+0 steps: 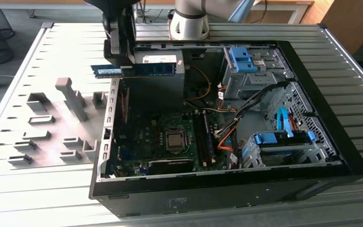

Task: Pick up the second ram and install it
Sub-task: 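Pick up the second ram and move it above second insertion slot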

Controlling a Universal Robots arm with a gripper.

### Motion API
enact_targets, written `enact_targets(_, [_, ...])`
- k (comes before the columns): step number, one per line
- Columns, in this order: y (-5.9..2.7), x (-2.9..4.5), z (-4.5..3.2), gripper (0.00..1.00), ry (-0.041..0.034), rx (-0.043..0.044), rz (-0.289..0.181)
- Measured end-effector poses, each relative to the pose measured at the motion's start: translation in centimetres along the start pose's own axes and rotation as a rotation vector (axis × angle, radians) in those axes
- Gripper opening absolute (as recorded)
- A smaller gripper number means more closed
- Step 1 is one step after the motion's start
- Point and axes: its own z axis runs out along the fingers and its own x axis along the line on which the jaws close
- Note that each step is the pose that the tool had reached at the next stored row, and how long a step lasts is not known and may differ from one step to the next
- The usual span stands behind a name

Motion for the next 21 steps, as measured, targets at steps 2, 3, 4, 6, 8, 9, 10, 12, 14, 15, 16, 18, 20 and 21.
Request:
enact_targets(2, [-0.15, 0.0, 0.0, 0.14, 0.0, 0.0, 0.0])
enact_targets(3, [-0.24, 0.0, 0.0, 0.14, 0.0001, 0.0, 0.0])
enact_targets(4, [-0.32, 0.0, 0.0, 0.14, 0.0, 0.0, 0.0])
enact_targets(6, [-0.47, 0.0, 0.0, 0.14, 0.0001, 0.0, 0.0])
enact_targets(8, [-0.63, 0.0, 0.0, 0.14, 0.0001, 0.0, 0.0])
enact_targets(9, [-0.71, 0.0, 0.01, 0.14, 0.0, 0.0, 0.0])
enact_targets(10, [-0.78, 0.0, 0.0, 0.14, 0.0, 0.0, 0.0])
enact_targets(12, [-0.95, 0.0, 0.0, 0.14, 0.0, 0.0, 0.0])
enact_targets(14, [-1.1, 0.0, 0.0, 0.14, 0.0001, 0.0, 0.0])
enact_targets(15, [-1.18, 0.0, 0.01, 0.14, 0.0, 0.0, 0.0])
enact_targets(16, [-1.26, 0.0, 0.01, 0.14, 0.0, 0.0, 0.0])
enact_targets(18, [-1.42, 0.0, 0.0, 0.14, 0.0001, -0.0001, 0.0])
enact_targets(20, [-1.58, -0.01, 0.01, 0.14, 0.0, 0.0, 0.0])
enact_targets(21, [-1.65, -0.01, 0.01, 0.14, 0.0001, 0.0, 0.0])
